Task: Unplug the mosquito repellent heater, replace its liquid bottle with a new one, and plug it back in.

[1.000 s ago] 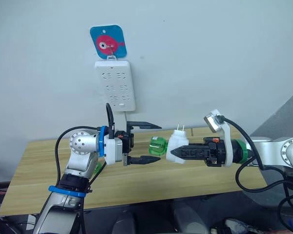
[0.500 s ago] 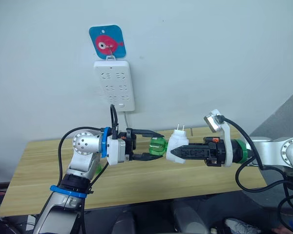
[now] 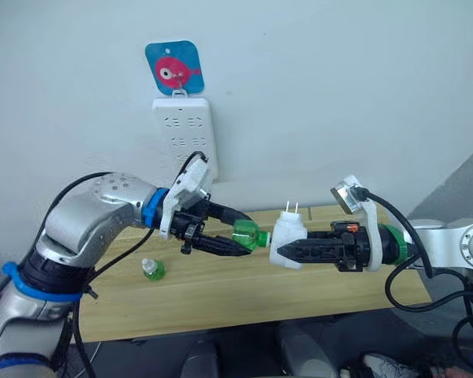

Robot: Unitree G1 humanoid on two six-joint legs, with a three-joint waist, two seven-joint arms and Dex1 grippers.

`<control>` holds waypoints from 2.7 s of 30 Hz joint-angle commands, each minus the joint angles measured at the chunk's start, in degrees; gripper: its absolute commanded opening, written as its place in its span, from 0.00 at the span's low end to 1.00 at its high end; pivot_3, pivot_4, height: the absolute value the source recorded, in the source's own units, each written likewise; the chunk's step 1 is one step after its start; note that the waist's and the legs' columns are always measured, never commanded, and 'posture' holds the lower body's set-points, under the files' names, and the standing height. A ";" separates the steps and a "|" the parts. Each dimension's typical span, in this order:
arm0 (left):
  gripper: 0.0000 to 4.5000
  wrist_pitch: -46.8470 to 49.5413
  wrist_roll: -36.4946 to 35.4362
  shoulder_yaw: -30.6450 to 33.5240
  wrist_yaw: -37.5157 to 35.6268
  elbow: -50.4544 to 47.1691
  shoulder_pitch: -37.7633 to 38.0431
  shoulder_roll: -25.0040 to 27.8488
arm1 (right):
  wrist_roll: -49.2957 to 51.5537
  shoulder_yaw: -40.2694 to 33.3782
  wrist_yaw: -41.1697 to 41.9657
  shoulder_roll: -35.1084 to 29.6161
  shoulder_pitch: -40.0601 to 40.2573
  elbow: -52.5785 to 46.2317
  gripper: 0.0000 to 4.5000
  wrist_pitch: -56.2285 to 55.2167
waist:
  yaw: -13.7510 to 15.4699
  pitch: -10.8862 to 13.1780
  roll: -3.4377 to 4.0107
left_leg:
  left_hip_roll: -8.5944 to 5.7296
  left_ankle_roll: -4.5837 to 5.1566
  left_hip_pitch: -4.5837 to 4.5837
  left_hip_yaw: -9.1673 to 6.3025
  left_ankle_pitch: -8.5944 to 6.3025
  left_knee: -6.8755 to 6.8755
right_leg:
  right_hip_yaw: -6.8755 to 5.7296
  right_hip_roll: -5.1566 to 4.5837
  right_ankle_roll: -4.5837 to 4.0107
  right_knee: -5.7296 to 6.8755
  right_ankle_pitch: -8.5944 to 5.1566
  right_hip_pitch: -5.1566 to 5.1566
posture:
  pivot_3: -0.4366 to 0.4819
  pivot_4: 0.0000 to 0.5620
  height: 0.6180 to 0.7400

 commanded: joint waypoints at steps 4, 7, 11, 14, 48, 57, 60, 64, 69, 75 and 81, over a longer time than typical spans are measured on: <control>0.50 0.05 1.99 2.13 -3.80 -0.87 2.42 3.00 | -2.78 -1.36 2.82 -1.31 0.43 -2.08 0.68 1.48 | -0.20 0.01 0.01 | 0.05 0.00 -0.01 0.01 0.00 -0.05 | 0.01 0.04 -0.06 0.01 -0.03 -0.05 | 0.26 0.24 1.00; 0.50 -3.24 4.39 3.38 -4.50 0.51 5.66 3.96 | -6.17 -2.95 3.68 -3.40 2.58 -1.53 0.68 2.15 | 0.10 0.01 0.02 | 0.06 0.00 0.00 0.00 0.00 -0.11 | 0.00 0.05 -0.14 0.02 -0.07 -0.06 | 0.27 0.24 1.00; 0.50 -10.31 9.49 4.76 -4.44 1.48 11.12 4.48 | -17.96 -3.60 4.59 -6.64 7.20 -1.25 0.68 1.87 | 0.56 0.04 -0.02 | 0.05 0.00 -0.02 0.02 0.00 -0.08 | 0.01 0.04 -0.14 -0.06 -0.07 -0.04 | 0.27 0.26 1.00; 0.50 -13.16 11.00 6.04 -2.31 -0.25 14.71 3.03 | -30.60 -0.98 3.94 -7.02 10.11 -1.27 0.68 0.09 | 0.95 0.11 -0.09 | 0.05 -0.01 -0.02 0.06 -0.01 -0.07 | 0.04 0.02 -0.13 -0.12 -0.08 -0.04 | 0.28 0.28 1.00; 0.50 -19.31 17.46 3.21 10.63 -10.54 24.62 -9.22 | -84.06 7.04 10.45 9.57 -2.42 25.11 1.00 4.60 | 2.06 3.64 -0.09 | 0.01 -0.01 0.02 0.30 -0.01 -0.03 | 0.30 -0.04 -0.05 -0.05 -0.01 -0.06 | 0.32 0.40 1.00; 0.50 -25.81 19.93 5.33 17.56 -5.81 25.37 -16.75 | -74.69 -12.92 14.54 5.19 6.82 0.27 1.00 13.91 | 2.07 3.64 -0.07 | -0.07 -0.02 -0.06 0.17 -0.01 -0.07 | 0.14 -0.17 -0.05 -0.12 -0.01 -0.05 | 0.25 0.35 1.00; 0.50 -34.14 23.45 5.91 22.07 -4.69 26.61 -22.44 | -63.46 -24.49 16.65 13.49 11.68 -14.85 1.00 12.18 | 1.58 3.61 -0.05 | -0.05 -0.02 -0.06 0.14 -0.02 -0.08 | 0.09 -0.17 -0.04 -0.11 -0.01 -0.04 | 0.21 0.33 1.00; 0.50 -39.31 26.17 6.10 25.67 -3.97 27.35 -26.76 | -57.84 -29.51 13.63 21.73 15.15 -21.77 1.00 9.34 | 1.28 3.52 -0.04 | -0.03 -0.03 -0.04 0.14 -0.01 -0.04 | 0.09 -0.15 -0.03 -0.07 0.00 -0.02 | 0.20 0.32 1.00; 0.50 -45.33 29.48 5.98 31.46 -3.76 29.68 -31.67 | -39.09 -32.40 -2.10 38.53 13.89 -18.68 1.00 7.76 | 0.10 3.26 -0.20 | -0.09 -0.04 -0.02 0.30 0.01 0.03 | 0.30 -0.16 0.14 -0.09 0.11 0.02 | 0.18 0.28 1.00; 0.50 -48.81 31.13 4.81 32.78 -2.77 30.46 -33.27 | -31.83 -24.72 -12.38 43.99 10.67 -14.07 1.00 3.62 | -1.53 2.83 -0.17 | -0.10 -0.04 0.01 0.66 0.01 0.00 | 0.67 -0.15 0.24 -0.10 0.17 -0.06 | 0.20 0.25 1.00; 0.50 -49.82 31.25 4.43 33.10 -2.31 30.08 -33.55 | -29.97 -18.88 -14.59 45.88 7.28 -9.27 1.00 -1.76 | -1.98 2.09 -0.14 | -0.07 -0.03 0.04 0.77 0.01 -0.03 | 0.77 -0.13 0.25 -0.10 0.17 -0.11 | 0.21 0.23 1.00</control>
